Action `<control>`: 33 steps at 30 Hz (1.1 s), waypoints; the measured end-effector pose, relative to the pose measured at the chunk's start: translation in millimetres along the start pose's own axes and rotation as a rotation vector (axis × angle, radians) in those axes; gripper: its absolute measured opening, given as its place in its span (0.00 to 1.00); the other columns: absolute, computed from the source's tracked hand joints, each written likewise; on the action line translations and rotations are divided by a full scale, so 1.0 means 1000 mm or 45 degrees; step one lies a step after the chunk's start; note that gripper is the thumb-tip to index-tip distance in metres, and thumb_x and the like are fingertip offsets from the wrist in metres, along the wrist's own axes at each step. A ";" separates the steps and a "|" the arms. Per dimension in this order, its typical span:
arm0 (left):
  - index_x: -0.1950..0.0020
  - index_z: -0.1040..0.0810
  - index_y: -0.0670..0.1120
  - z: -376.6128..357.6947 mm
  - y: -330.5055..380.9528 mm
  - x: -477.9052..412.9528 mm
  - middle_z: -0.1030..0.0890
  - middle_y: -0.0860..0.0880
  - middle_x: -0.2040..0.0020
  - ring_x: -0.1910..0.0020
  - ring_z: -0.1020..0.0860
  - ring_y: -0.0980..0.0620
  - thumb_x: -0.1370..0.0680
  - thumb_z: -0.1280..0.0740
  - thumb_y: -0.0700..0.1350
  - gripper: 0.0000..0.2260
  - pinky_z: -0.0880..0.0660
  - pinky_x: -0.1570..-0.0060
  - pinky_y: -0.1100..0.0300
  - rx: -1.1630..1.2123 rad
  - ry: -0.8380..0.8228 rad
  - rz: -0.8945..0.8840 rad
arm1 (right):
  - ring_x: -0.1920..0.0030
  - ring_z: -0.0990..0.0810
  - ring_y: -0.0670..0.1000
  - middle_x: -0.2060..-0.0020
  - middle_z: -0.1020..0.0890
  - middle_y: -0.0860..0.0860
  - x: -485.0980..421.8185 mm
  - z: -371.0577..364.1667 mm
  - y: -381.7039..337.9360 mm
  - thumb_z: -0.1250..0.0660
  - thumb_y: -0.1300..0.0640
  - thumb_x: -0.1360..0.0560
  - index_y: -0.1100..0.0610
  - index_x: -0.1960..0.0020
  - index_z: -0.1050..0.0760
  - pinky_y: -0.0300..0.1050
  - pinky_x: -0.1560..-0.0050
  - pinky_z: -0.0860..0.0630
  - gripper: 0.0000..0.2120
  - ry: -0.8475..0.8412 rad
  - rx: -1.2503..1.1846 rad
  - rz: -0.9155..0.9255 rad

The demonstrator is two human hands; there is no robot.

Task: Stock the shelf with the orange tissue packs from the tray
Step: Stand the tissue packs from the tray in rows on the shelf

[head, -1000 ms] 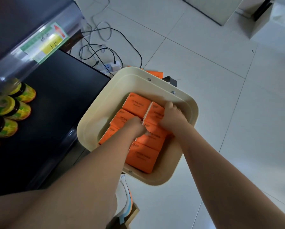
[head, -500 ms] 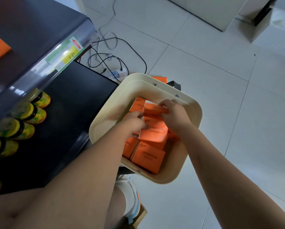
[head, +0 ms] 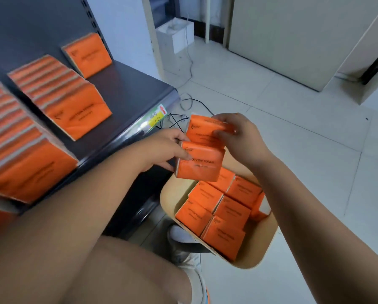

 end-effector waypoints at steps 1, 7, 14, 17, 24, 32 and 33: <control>0.42 0.20 0.50 0.015 0.005 0.011 0.15 0.48 0.45 0.47 0.15 0.50 0.26 0.24 0.35 0.17 0.16 0.49 0.45 0.018 0.045 -0.021 | 0.44 0.22 0.48 0.45 0.20 0.49 -0.005 0.001 -0.016 0.29 0.62 0.26 0.49 0.39 0.18 0.45 0.38 0.26 0.17 0.004 -0.040 0.036; 0.42 0.22 0.47 0.082 0.028 0.071 0.14 0.48 0.45 0.49 0.14 0.51 0.26 0.25 0.33 0.17 0.15 0.56 0.50 0.061 0.289 -0.145 | 0.42 0.22 0.50 0.42 0.20 0.50 -0.026 -0.003 -0.100 0.29 0.61 0.24 0.48 0.39 0.19 0.51 0.36 0.25 0.16 -0.024 -0.167 0.171; 0.41 0.23 0.46 0.138 0.052 0.129 0.15 0.50 0.46 0.48 0.15 0.50 0.26 0.24 0.34 0.17 0.15 0.54 0.49 -0.016 0.564 -0.271 | 0.44 0.21 0.50 0.43 0.21 0.50 -0.040 -0.006 -0.182 0.29 0.62 0.25 0.50 0.38 0.19 0.53 0.37 0.24 0.17 0.002 -0.235 0.358; 0.44 0.23 0.48 0.154 0.053 0.146 0.15 0.50 0.47 0.50 0.15 0.51 0.27 0.24 0.37 0.16 0.15 0.52 0.47 -0.090 0.648 -0.297 | 0.45 0.20 0.51 0.44 0.21 0.50 -0.042 -0.012 -0.206 0.29 0.62 0.26 0.49 0.39 0.19 0.55 0.39 0.23 0.17 0.005 -0.255 0.405; 0.50 0.23 0.53 0.183 0.050 0.178 0.17 0.54 0.51 0.52 0.17 0.53 0.31 0.20 0.42 0.16 0.20 0.54 0.53 -0.362 0.969 -0.362 | 0.43 0.22 0.51 0.44 0.22 0.51 -0.037 -0.031 -0.252 0.29 0.64 0.26 0.53 0.38 0.19 0.48 0.36 0.26 0.18 0.009 -0.203 0.539; 0.51 0.22 0.54 0.192 0.033 0.191 0.17 0.55 0.57 0.59 0.18 0.50 0.31 0.21 0.50 0.14 0.20 0.58 0.51 -0.709 1.201 -0.287 | 0.43 0.22 0.49 0.44 0.21 0.51 -0.034 -0.048 -0.259 0.30 0.63 0.25 0.53 0.38 0.19 0.50 0.37 0.24 0.17 0.071 -0.265 0.563; 0.51 0.22 0.53 0.193 0.032 0.191 0.17 0.54 0.57 0.59 0.18 0.49 0.30 0.21 0.50 0.13 0.20 0.57 0.50 -0.748 1.224 -0.291 | 0.43 0.22 0.49 0.44 0.21 0.50 -0.034 -0.049 -0.258 0.30 0.63 0.25 0.52 0.38 0.19 0.50 0.37 0.24 0.17 0.075 -0.272 0.559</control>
Point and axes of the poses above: each hand's wrist, its own x-axis away from the middle knuckle, its own z-axis out of the back of the hand, y = z × x, the point moved 10 cm from there along -x, towards the middle knuckle
